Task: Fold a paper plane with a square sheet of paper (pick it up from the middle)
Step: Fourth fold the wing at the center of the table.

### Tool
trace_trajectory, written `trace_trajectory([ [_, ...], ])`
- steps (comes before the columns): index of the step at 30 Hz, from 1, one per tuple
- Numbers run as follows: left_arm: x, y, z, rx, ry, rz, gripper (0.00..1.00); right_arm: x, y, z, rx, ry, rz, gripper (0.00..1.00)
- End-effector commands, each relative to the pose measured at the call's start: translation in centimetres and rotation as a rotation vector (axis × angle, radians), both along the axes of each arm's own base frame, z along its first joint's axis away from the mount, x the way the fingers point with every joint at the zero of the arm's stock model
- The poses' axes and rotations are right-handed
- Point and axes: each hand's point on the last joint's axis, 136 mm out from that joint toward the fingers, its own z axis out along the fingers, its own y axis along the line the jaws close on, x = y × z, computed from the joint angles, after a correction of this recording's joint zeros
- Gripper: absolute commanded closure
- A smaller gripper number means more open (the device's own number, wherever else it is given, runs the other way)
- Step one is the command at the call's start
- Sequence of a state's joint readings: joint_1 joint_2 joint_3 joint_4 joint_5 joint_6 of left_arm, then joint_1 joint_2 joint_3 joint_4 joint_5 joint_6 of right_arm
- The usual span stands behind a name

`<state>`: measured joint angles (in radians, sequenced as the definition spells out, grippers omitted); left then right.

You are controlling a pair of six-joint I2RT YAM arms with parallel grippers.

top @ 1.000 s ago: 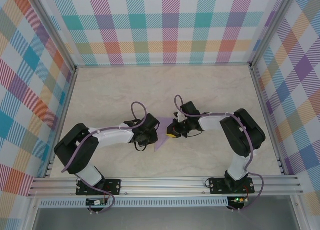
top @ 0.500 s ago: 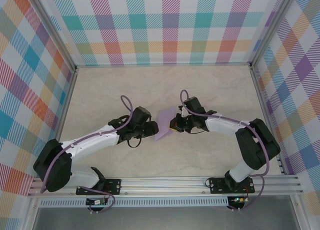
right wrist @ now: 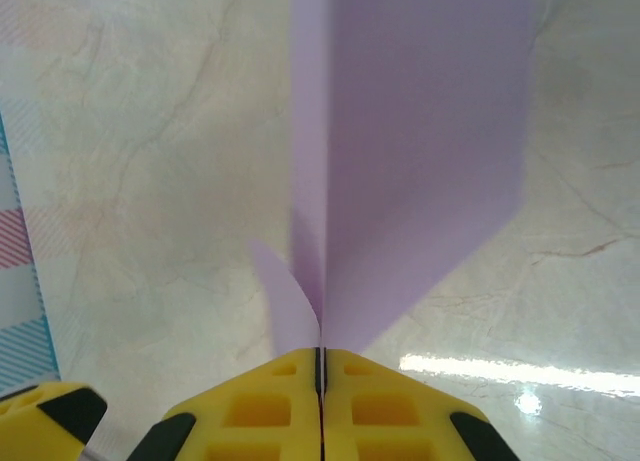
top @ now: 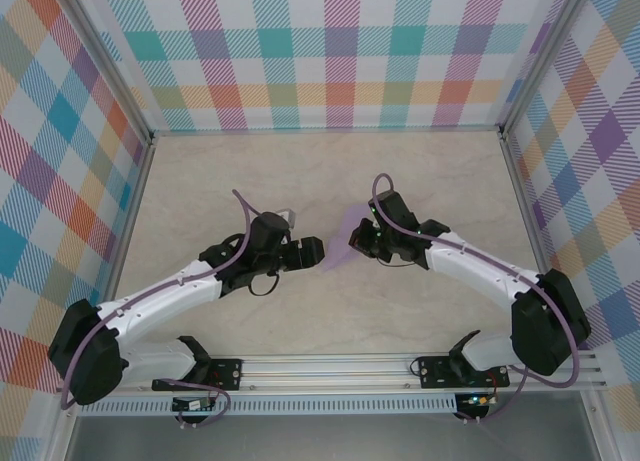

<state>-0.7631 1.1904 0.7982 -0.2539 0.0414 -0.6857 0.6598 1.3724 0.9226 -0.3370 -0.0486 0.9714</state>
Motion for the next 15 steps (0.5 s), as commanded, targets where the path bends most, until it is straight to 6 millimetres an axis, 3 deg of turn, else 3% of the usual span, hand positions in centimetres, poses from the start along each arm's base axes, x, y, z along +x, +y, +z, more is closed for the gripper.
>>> trace_trajectory([
  [1,0.3,0.5,0.4,0.009,-0.044,-0.002,0.17,0.6,-0.7,0.8,-0.077,-0.034,-0.029,0.94],
  [5,0.4,0.5,0.2,0.018,-0.053,-0.01,0.13,0.9,0.1,0.0,-0.064,-0.008,-0.033,0.94],
  [15,0.5,-1.3,-1.9,0.035,-0.154,-0.125,0.11,0.5,1.3,-4.6,-0.014,0.165,-0.117,0.94],
])
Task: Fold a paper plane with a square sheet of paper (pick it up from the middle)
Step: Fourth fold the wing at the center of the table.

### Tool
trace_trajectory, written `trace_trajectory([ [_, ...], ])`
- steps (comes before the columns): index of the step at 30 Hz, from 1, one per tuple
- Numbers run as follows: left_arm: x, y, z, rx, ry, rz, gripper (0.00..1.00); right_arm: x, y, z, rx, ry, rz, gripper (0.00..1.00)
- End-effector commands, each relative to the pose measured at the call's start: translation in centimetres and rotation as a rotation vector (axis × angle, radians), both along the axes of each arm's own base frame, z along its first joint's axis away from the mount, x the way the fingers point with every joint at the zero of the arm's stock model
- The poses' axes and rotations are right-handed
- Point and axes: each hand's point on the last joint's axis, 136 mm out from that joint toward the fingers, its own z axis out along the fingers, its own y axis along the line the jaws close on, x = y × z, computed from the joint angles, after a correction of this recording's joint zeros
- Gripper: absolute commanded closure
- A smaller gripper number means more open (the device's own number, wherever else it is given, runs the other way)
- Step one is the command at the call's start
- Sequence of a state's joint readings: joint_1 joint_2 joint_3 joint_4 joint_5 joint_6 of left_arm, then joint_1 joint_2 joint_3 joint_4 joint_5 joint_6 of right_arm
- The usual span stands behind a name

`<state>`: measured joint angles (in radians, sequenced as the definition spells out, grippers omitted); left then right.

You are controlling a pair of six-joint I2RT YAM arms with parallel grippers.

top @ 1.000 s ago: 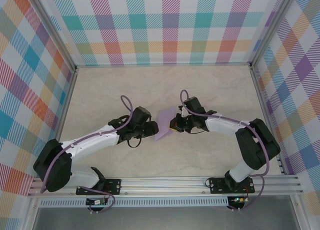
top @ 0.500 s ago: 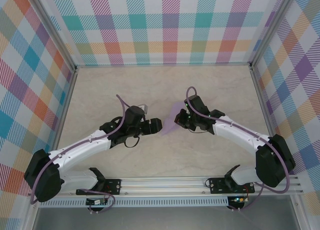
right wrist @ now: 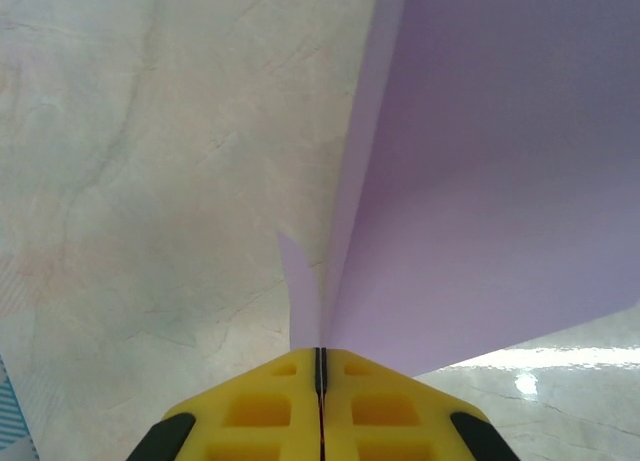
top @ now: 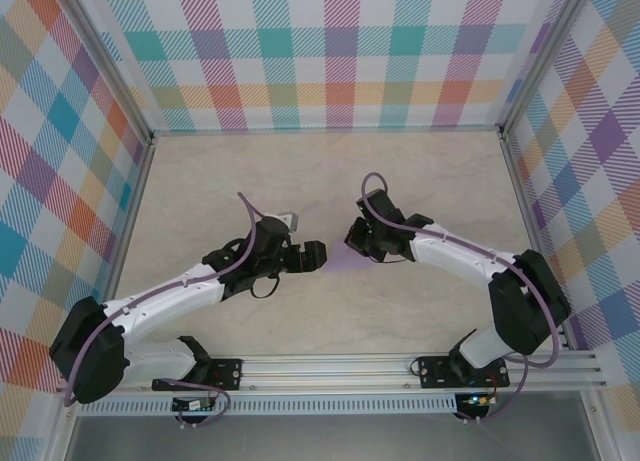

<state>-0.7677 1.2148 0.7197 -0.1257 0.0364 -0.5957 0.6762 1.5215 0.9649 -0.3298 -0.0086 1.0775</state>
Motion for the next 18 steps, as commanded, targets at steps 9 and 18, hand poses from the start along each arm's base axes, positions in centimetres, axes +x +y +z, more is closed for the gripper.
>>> trace_trajectory([
  [9,-0.1,-3.5,-2.2,0.164,-0.352,-0.251,0.2,-2.1,0.6,-2.5,0.063,0.182,-0.046,0.91],
  [18,0.1,-6.9,-4.6,0.2,-0.453,-0.388,0.27,-2.3,0.5,-2.4,0.116,0.258,-0.062,0.89],
])
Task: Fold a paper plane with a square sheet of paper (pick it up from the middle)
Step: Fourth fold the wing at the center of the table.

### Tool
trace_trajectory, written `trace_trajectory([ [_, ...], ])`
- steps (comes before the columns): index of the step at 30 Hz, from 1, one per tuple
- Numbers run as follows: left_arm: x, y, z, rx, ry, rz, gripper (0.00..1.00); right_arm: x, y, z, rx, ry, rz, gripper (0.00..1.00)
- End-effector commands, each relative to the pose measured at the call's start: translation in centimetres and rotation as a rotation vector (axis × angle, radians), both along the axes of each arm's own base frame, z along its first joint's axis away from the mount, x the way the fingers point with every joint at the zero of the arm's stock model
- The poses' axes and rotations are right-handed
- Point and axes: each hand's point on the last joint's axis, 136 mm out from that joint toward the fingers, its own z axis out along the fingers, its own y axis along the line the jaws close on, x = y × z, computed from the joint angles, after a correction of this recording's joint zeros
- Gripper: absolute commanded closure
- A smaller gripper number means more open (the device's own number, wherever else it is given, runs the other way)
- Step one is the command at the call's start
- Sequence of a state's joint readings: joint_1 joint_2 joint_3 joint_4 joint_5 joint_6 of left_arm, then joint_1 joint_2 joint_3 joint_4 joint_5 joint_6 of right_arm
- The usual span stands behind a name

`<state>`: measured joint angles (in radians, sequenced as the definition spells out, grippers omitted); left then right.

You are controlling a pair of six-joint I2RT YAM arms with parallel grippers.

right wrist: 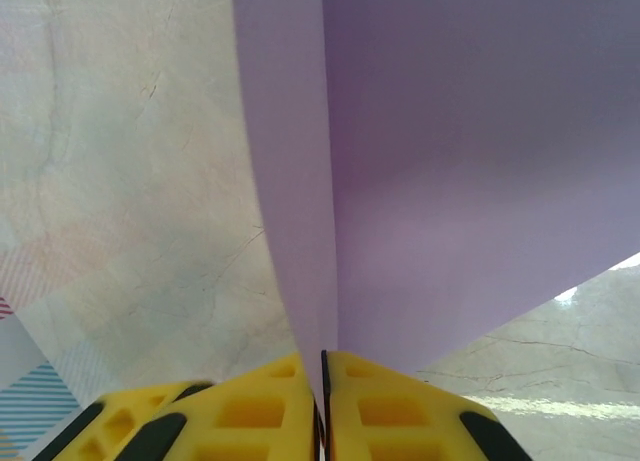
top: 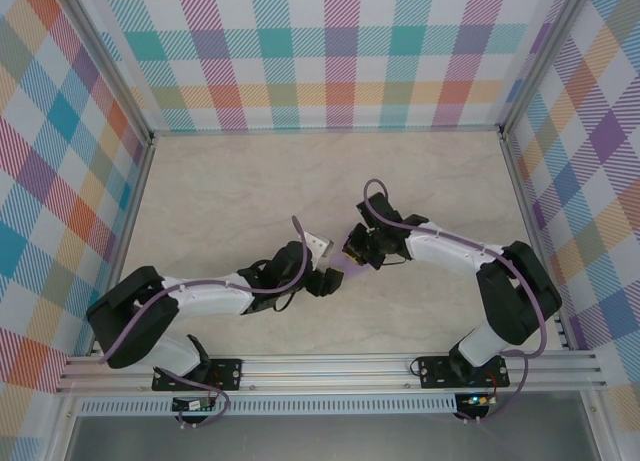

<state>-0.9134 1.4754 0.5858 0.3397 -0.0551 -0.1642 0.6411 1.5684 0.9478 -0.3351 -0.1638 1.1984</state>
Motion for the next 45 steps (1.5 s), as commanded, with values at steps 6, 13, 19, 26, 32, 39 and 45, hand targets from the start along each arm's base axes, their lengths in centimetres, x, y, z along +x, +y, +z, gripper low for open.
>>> trace_trajectory([
  [6,0.4,-3.0,-0.9,-0.027,-0.154,-0.15,0.35,-0.9,-0.1,-0.8,0.036,0.107,-0.01,0.88],
  [13,0.6,-3.4,-2.1,0.014,-0.179,-0.18,0.5,-0.9,-0.4,-0.8,0.041,0.131,-0.003,0.88],
  [19,1.0,-3.1,-2.7,0.045,-0.202,-0.176,0.56,-0.9,-0.4,-0.6,0.057,0.139,-0.003,0.87],
  [26,0.9,-3.1,-3.2,0.06,-0.203,-0.191,0.71,-1.0,-0.4,-0.5,0.068,0.144,0.006,0.83],
  [32,0.6,-3.2,-3.1,0.06,-0.193,-0.205,0.9,-0.9,-1.0,-0.4,0.052,0.135,0.013,0.68],
  [39,0.1,-3.7,-2.9,0.047,-0.15,-0.233,0.96,-0.3,-2.8,0.7,0.005,0.079,0.018,0.5],
  [45,-0.4,-4.2,-2.0,0.002,-0.042,-0.205,0.97,0.4,-4.5,1.7,-0.022,-0.018,0.055,0.38],
])
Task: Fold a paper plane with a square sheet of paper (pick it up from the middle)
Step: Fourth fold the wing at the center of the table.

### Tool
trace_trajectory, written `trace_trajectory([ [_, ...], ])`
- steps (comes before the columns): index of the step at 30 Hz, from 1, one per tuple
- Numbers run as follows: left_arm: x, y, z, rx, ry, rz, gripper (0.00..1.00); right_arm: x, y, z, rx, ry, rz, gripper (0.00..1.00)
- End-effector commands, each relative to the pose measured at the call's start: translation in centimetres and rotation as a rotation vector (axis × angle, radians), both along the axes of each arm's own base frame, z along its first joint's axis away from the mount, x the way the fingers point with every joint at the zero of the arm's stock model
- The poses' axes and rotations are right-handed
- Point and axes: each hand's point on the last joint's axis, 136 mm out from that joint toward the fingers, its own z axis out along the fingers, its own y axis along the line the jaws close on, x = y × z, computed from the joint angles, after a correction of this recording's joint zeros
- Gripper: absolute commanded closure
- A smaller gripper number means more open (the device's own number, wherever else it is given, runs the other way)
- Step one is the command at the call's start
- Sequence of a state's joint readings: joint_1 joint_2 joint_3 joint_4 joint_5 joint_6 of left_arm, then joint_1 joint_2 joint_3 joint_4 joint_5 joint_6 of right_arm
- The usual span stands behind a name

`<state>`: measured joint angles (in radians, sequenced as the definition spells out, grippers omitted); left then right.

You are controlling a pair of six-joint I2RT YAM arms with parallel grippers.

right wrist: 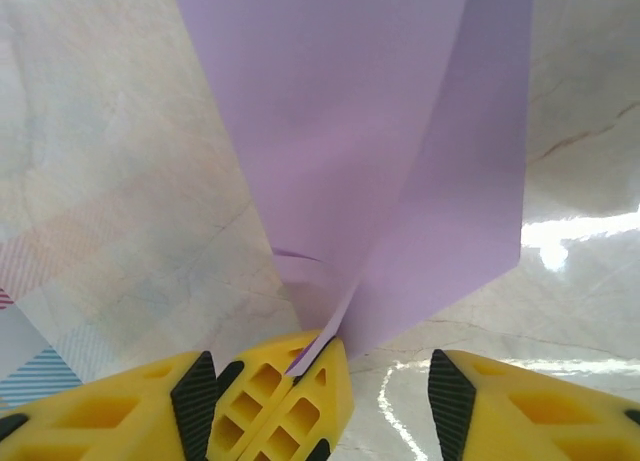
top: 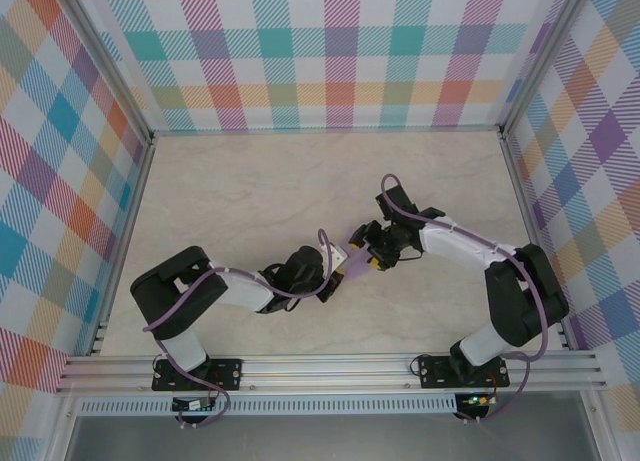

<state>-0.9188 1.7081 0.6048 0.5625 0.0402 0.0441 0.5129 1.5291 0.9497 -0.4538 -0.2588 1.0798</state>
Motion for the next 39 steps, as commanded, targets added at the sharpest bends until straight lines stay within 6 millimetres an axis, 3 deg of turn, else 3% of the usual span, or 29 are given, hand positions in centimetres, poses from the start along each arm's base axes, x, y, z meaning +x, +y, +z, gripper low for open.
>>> trace_trajectory([
  [1,-0.4,-1.0,1.9,-0.06,0.085,0.023,0.98,0.3,-1.1,1.3,-0.028,-0.09,0.047,0.37],
  [8,-0.5,-0.8,2.3,-0.147,0.252,0.164,0.99,-0.2,-0.5,1.4,0.021,-0.192,0.181,0.35],
  [20,-0.9,-1.2,1.7,-0.333,0.511,0.331,0.99,-1.3,1.0,-1.0,0.107,-0.216,0.302,0.41],
  [39,-1.1,-1.0,0.4,-0.397,0.652,0.407,0.97,-0.6,1.8,-3.7,0.099,-0.199,0.371,0.5],
])
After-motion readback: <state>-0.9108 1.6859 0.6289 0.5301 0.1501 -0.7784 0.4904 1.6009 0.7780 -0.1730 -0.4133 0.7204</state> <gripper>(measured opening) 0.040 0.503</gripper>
